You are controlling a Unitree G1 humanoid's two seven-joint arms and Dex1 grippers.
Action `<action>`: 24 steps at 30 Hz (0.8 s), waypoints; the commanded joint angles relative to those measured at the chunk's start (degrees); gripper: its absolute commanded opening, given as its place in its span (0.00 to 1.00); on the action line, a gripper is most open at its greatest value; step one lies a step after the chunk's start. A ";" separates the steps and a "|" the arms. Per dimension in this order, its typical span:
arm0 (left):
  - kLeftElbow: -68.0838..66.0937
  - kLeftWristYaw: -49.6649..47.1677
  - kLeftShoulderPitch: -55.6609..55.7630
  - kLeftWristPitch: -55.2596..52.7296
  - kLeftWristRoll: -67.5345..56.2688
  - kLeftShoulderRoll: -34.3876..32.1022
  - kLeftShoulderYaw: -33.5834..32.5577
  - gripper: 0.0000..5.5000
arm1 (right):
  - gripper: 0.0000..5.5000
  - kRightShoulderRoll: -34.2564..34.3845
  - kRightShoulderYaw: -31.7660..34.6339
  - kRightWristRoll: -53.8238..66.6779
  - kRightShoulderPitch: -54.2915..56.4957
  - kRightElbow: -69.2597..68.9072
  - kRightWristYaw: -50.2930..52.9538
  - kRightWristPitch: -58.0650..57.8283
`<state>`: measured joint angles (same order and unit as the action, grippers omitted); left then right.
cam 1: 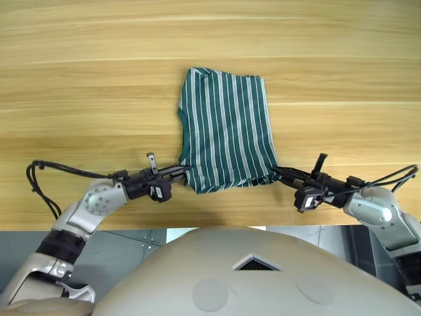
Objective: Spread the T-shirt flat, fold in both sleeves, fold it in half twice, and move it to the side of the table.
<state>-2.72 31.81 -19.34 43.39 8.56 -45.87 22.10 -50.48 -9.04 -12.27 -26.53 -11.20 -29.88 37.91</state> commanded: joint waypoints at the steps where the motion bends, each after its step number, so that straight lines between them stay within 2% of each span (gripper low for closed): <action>1: 0.53 -0.49 -2.59 -4.47 -0.19 1.60 -1.19 0.00 | 0.02 2.30 2.14 1.12 3.00 -0.94 0.80 -2.58; 5: 1.38 -3.93 0.03 -5.65 -3.76 5.88 -5.55 0.00 | 0.02 7.78 2.19 -0.09 7.93 0.01 3.24 -5.93; 12: 1.18 -6.88 5.06 -9.08 -4.53 11.19 -9.86 0.00 | 0.02 13.53 1.08 -4.55 17.03 5.37 6.27 -8.76; 17: -1.71 -7.48 13.51 -13.77 -2.95 14.76 -10.94 0.00 | 0.02 16.88 0.16 -8.69 25.45 13.23 9.57 -10.27; 24: -15.07 -8.97 26.37 -15.35 1.55 19.77 -9.31 0.00 | 0.02 20.88 -2.44 -13.70 33.93 22.79 14.49 -11.38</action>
<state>-14.54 23.58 4.27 28.55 8.83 -26.90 12.58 -30.69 -10.62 -24.64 5.24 9.76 -16.63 27.08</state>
